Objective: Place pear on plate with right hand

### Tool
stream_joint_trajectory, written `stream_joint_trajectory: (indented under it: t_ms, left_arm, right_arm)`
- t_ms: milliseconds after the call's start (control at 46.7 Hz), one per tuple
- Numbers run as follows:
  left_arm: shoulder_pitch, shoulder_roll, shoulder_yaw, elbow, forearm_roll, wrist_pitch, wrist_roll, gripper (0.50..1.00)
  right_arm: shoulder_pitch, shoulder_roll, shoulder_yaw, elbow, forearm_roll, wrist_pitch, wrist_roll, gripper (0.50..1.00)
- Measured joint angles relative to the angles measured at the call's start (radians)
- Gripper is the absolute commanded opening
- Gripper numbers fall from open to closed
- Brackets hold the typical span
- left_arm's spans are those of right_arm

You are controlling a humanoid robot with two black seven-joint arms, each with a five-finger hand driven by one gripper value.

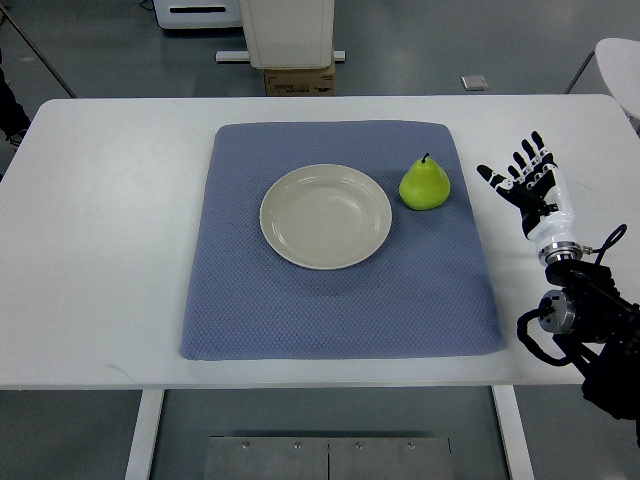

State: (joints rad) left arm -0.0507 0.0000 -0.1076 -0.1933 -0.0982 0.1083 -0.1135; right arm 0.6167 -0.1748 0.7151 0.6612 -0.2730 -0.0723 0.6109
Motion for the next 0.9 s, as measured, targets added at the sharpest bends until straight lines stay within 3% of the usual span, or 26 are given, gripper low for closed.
stream_joint_trajectory:
  t_ms: [899]
  left_arm:
    - [0.002,0.0,0.0,0.0,0.0,0.0,-0.001,1.0]
  right_arm:
    - [-0.001,-0.01,0.001,-0.001,0.0,0.003,0.0,1.0]
